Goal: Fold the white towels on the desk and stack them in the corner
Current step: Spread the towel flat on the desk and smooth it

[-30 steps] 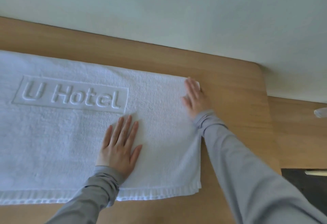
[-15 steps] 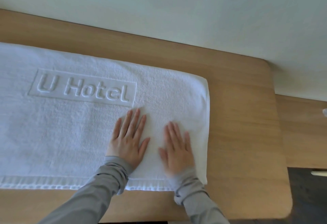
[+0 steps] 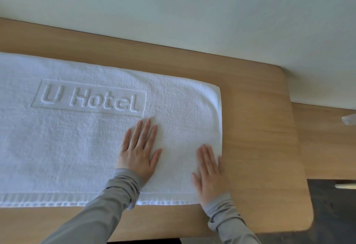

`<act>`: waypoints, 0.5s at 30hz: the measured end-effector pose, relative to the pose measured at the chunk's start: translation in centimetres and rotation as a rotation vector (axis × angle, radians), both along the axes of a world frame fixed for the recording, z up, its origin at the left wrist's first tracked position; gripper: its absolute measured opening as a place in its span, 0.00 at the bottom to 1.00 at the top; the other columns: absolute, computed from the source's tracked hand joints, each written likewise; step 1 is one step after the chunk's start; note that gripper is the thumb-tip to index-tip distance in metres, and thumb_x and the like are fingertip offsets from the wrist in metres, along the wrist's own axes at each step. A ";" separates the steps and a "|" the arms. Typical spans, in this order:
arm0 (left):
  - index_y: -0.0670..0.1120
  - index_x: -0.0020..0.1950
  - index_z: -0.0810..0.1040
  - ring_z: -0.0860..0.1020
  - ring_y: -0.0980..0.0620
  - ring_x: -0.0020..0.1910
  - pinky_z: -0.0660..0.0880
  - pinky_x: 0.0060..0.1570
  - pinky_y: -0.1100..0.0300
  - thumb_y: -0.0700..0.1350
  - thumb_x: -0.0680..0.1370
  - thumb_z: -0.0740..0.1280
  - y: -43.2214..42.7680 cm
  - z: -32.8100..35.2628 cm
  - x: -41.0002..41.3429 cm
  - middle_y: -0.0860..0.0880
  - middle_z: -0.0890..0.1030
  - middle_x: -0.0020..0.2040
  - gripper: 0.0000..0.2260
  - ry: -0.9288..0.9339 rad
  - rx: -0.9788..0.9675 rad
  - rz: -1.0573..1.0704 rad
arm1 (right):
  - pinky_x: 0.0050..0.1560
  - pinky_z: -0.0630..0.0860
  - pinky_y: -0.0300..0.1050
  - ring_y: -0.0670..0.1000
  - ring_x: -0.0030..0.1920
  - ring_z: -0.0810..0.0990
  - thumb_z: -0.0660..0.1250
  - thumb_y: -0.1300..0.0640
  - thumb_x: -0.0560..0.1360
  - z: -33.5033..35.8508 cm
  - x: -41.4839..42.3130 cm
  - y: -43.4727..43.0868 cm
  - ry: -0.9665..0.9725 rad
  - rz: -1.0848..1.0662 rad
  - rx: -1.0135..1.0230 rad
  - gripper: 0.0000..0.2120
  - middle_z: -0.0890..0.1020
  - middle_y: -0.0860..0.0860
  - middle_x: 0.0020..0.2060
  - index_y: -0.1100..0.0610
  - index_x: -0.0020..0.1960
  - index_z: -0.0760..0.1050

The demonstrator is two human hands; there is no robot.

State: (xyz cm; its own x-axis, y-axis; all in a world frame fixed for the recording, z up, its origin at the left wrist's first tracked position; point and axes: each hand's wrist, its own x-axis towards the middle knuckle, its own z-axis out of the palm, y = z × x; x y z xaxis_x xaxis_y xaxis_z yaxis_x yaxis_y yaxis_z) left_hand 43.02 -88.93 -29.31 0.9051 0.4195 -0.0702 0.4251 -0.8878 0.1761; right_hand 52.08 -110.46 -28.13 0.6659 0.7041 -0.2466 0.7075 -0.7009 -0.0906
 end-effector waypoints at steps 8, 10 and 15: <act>0.46 0.77 0.54 0.52 0.46 0.76 0.51 0.73 0.46 0.58 0.78 0.47 0.0 0.0 0.0 0.46 0.53 0.77 0.29 -0.008 -0.018 0.004 | 0.73 0.45 0.55 0.55 0.75 0.50 0.40 0.43 0.80 2.0 -0.5 2.9 -0.054 -0.158 0.208 0.31 0.54 0.58 0.75 0.64 0.75 0.50; 0.45 0.76 0.55 0.52 0.46 0.76 0.51 0.73 0.46 0.58 0.78 0.47 0.0 0.2 0.0 0.46 0.54 0.77 0.29 -0.008 -0.026 -0.002 | 0.72 0.48 0.55 0.55 0.75 0.52 0.44 0.45 0.80 1.8 -1.9 5.3 -0.033 -0.010 0.179 0.30 0.56 0.57 0.75 0.63 0.75 0.52; 0.45 0.76 0.56 0.54 0.45 0.75 0.54 0.73 0.45 0.57 0.79 0.47 0.1 0.5 -0.1 0.45 0.56 0.76 0.29 -0.014 -0.059 -0.006 | 0.70 0.54 0.56 0.53 0.75 0.56 0.49 0.49 0.78 0.4 -2.6 2.3 -0.018 0.048 0.054 0.27 0.59 0.54 0.74 0.61 0.74 0.56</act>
State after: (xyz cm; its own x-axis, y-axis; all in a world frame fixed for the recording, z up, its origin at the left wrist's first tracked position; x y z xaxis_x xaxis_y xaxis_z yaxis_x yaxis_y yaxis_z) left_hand 42.96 -88.79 -28.85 0.9085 0.4098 -0.0818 0.4172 -0.8782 0.2340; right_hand 49.44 -108.14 -27.71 0.6352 0.7470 -0.1961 0.7418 -0.6608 -0.1143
